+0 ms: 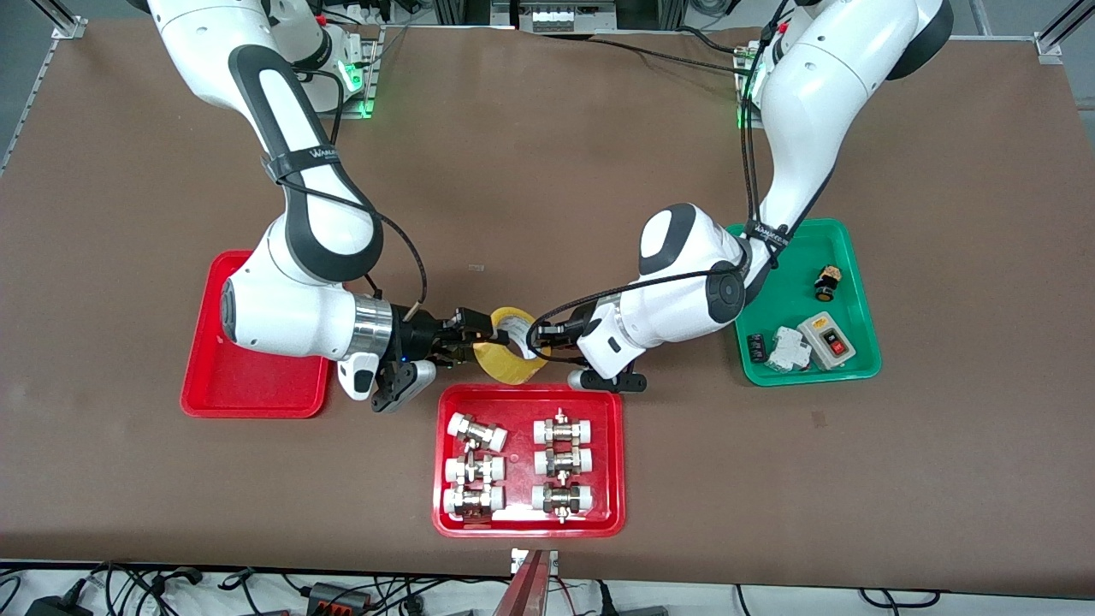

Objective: Left arm passes tape to right arm into tray
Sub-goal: 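Close the right gripper on the tape roll beside the left gripper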

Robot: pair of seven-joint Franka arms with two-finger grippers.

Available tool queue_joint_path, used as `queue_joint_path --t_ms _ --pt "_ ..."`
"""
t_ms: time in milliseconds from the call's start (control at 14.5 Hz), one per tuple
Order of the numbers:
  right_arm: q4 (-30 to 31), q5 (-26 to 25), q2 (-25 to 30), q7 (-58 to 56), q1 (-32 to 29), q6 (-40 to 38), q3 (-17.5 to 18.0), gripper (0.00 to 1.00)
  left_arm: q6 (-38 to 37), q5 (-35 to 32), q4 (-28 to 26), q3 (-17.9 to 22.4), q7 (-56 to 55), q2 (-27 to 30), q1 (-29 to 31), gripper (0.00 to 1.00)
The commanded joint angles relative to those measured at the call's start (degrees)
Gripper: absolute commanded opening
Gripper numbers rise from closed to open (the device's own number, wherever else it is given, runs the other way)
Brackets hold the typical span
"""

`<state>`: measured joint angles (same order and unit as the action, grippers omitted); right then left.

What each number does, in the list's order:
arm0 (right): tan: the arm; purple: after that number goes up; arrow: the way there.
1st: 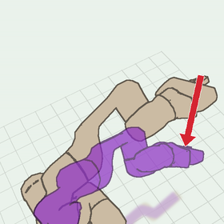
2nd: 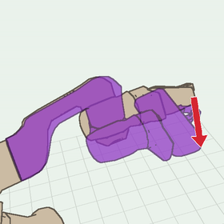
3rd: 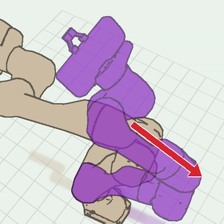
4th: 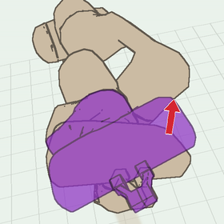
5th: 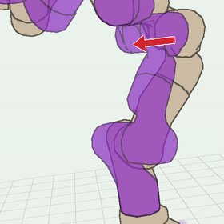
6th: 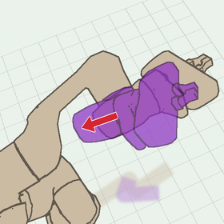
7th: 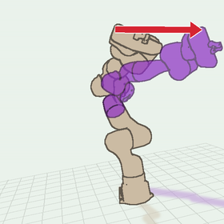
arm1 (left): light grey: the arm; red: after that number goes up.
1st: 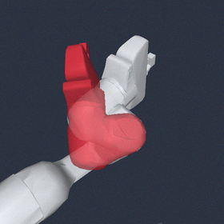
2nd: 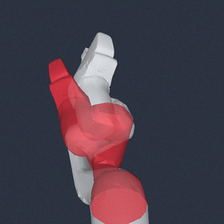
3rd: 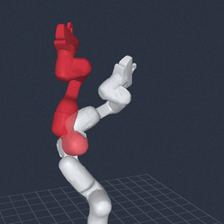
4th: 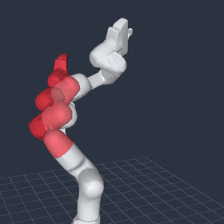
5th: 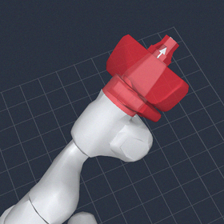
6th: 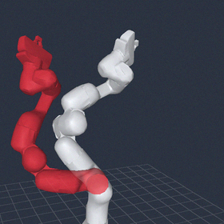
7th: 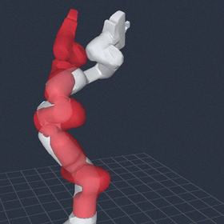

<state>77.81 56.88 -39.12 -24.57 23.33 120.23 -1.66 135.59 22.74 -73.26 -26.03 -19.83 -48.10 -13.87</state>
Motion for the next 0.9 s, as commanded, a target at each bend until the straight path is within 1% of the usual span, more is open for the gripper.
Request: queue_joint_path --t_ms 0,69,207,345,483,552,621,690,828 --pt "-1.6 -0.1 -0.9 -1.0 -0.3 -1.1 0.3 0.42 0.4 0.4 2.0 0.4 0.1 -0.9 -0.9 0.03" --pt "-1.6 -0.2 -0.9 -1.0 -0.3 -1.2 0.3 0.35 0.4 0.4 2.0 0.4 0.1 -0.8 -0.9 0.03" --pt "-1.6 -0.5 -0.9 -1.0 -0.4 -1.2 0.3 0.32 0.4 0.4 2.0 0.4 0.1 -0.9 -0.9 0.03" --pt "-1.6 -0.6 -0.9 -1.2 -0.4 -1.4 0.3 0.31 0.3 0.4 2.0 0.4 0.1 -0.8 -0.8 0.04" --pt "-1.6 -0.5 -0.9 -1.5 -0.4 -2.0 0.3 0.30 0.1 0.3 2.0 0.5 -0.1 -0.1 -0.4 0.11" --pt "-1.6 -0.6 -0.9 -1.6 -0.4 -2.0 0.2 0.30 -0.1 0.1 2.0 0.5 -0.1 0.5 0.6 0.18" --pt "-1.6 -0.6 -0.9 -1.8 -0.4 -2.0 0.2 0.30 -0.4 0.0 1.7 0.4 0.0 1.1 2.4 0.41" --pt "-1.6 -0.6 -0.9 -1.9 -0.3 -2.0 0.2 0.30 -0.7 -0.1 1.2 0.4 0.6 1.5 3.4 0.99" --pt "-1.6 -0.6 -0.8 -1.9 -0.3 -2.0 0.2 0.30 -4.5 -1.1 0.0 0.3 2.7 4.7 6.2 1.00"
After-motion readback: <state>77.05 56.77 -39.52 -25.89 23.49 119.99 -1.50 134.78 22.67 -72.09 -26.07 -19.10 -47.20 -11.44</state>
